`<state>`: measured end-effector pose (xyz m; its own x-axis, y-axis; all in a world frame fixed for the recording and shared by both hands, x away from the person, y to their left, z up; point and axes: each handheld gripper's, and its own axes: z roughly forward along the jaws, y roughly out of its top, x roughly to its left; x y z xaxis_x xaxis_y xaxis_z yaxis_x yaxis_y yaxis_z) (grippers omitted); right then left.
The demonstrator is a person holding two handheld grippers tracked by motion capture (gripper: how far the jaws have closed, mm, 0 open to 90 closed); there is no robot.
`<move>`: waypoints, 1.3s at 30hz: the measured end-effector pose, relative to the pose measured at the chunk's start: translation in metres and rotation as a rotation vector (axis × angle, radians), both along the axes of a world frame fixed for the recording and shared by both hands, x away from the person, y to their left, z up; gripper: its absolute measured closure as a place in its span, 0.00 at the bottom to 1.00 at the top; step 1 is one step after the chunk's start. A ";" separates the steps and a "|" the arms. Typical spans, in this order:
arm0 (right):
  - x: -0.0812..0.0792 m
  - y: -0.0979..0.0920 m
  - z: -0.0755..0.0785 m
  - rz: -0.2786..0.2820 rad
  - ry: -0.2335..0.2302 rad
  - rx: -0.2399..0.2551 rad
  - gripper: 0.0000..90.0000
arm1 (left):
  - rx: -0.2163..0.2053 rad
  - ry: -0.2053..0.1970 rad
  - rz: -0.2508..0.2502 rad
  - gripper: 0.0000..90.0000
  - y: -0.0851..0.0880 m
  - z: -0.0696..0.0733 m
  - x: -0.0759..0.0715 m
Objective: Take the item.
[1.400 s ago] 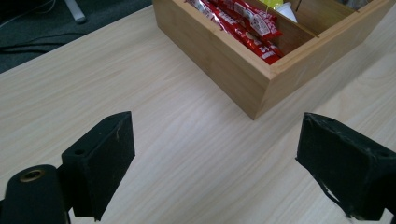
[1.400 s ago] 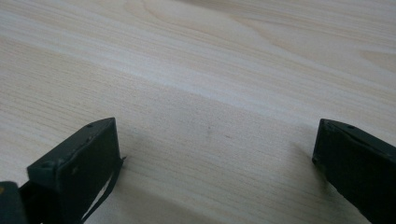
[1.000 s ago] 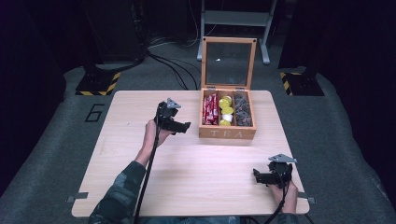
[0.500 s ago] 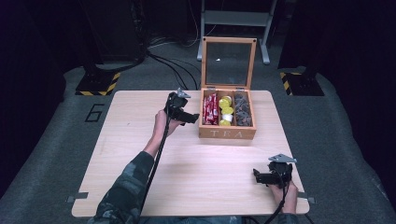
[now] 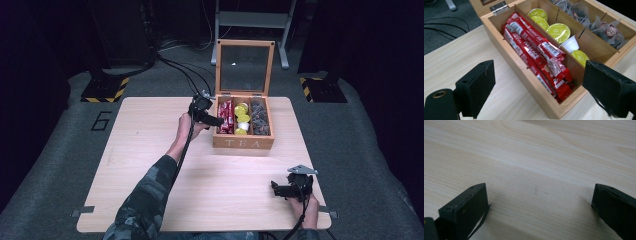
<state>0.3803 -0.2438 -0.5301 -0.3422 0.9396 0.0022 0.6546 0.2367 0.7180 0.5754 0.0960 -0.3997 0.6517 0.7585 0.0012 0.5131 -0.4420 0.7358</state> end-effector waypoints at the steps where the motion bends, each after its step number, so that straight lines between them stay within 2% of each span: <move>1: 0.000 0.000 0.000 -0.001 0.000 0.000 0.00 | 0.004 0.000 0.002 0.12 -0.003 -0.001 0.001; 7: 0.000 0.000 0.000 0.001 0.000 0.002 0.00 | 0.015 -0.001 -0.008 0.15 -0.017 -0.008 0.007; 10: 0.000 0.000 0.000 0.005 -0.001 -0.002 0.00 | 0.017 0.017 -0.007 0.17 -0.026 -0.017 0.012; 13: 0.000 0.000 0.000 0.006 -0.003 -0.001 0.00 | 0.021 0.018 -0.008 0.19 -0.030 -0.021 0.014; 15: 0.000 0.000 0.000 0.008 -0.004 -0.003 0.00 | 0.023 0.021 -0.013 0.23 -0.033 -0.024 0.016; 16: 0.000 0.000 0.000 0.008 -0.005 -0.003 0.00 | 0.018 0.027 -0.012 0.30 -0.034 -0.025 0.016; 17: 0.000 0.000 0.000 0.008 -0.005 -0.003 0.00 | 0.012 0.032 -0.015 0.30 -0.035 -0.027 0.017; 18: 0.000 0.000 0.000 0.008 -0.004 -0.003 0.00 | 0.015 0.032 -0.012 0.36 -0.036 -0.028 0.018; 19: 0.000 0.000 0.000 0.008 -0.004 -0.003 0.00 | 0.020 0.030 -0.006 0.36 -0.037 -0.028 0.018; 20: 0.000 0.000 0.000 0.007 -0.004 -0.003 0.00 | 0.022 0.029 -0.005 0.42 -0.037 -0.029 0.019; 21: 0.000 0.000 0.000 0.007 -0.004 -0.003 0.00 | 0.014 0.034 -0.003 0.42 -0.038 -0.030 0.020; 23: 0.000 0.000 0.000 0.008 -0.003 -0.003 0.00 | 0.014 0.034 0.015 0.50 -0.039 -0.032 0.021; 26: 0.000 0.000 0.000 0.007 -0.004 -0.003 0.00 | 0.011 0.047 0.007 0.54 -0.039 -0.034 0.023; 31: 0.000 0.000 0.000 0.009 -0.004 -0.003 0.00 | 0.007 0.040 0.030 0.61 -0.044 -0.034 0.027; 36: 0.000 0.000 0.000 0.018 -0.008 -0.004 0.00 | 0.018 0.056 0.068 0.69 -0.049 -0.040 0.030; 39: 0.000 0.000 0.000 0.019 -0.007 -0.002 0.00 | 0.013 0.068 0.074 0.72 -0.049 -0.042 0.032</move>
